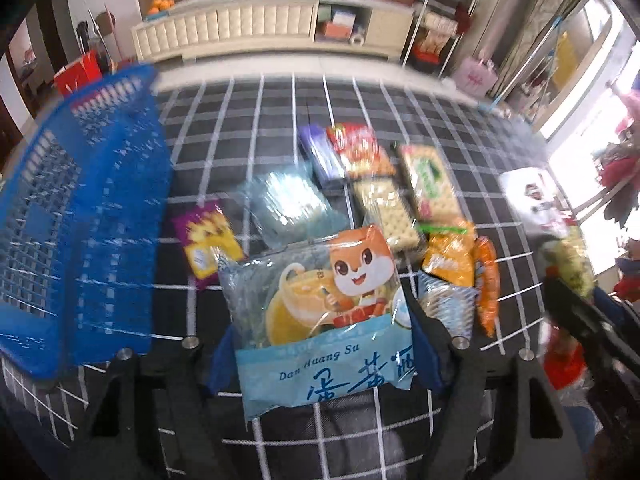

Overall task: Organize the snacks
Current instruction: 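Carry the pastry bag into the basket and open the left tool while the right tool holds the pouch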

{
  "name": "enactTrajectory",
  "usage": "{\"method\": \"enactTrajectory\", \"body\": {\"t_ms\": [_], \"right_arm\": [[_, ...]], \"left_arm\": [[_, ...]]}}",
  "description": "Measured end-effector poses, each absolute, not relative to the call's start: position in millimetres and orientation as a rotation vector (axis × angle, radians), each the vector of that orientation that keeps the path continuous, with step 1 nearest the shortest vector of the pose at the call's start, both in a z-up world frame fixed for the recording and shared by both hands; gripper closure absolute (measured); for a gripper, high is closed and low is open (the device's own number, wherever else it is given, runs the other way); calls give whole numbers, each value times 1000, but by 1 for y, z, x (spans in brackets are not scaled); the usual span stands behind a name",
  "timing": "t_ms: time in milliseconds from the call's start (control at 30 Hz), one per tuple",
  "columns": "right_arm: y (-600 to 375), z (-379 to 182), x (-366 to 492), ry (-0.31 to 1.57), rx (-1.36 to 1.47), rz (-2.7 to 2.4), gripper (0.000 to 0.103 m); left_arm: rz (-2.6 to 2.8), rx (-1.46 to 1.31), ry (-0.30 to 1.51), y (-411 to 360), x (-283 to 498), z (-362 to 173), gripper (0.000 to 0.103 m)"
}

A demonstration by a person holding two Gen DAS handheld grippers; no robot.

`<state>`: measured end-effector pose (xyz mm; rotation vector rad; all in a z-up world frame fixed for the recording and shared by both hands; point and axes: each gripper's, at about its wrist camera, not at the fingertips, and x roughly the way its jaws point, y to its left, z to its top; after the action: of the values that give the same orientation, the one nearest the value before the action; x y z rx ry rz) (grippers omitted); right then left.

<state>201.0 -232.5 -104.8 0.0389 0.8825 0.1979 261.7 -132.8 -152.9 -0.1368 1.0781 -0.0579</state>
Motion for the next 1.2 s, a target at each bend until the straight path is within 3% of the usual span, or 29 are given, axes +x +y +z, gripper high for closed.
{"method": "enactTrajectory", "body": {"t_ms": [267, 500, 1200], "right_arm": [[-170, -67, 192, 805, -1, 301, 62], [-112, -58, 197, 787, -40, 400, 62], [9, -104, 253, 897, -156, 485, 62]], "left_arm": [[-58, -152, 946, -72, 238, -87, 33], [-22, -114, 900, -8, 220, -61, 33], [-55, -58, 1026, 102, 276, -114, 33]]}}
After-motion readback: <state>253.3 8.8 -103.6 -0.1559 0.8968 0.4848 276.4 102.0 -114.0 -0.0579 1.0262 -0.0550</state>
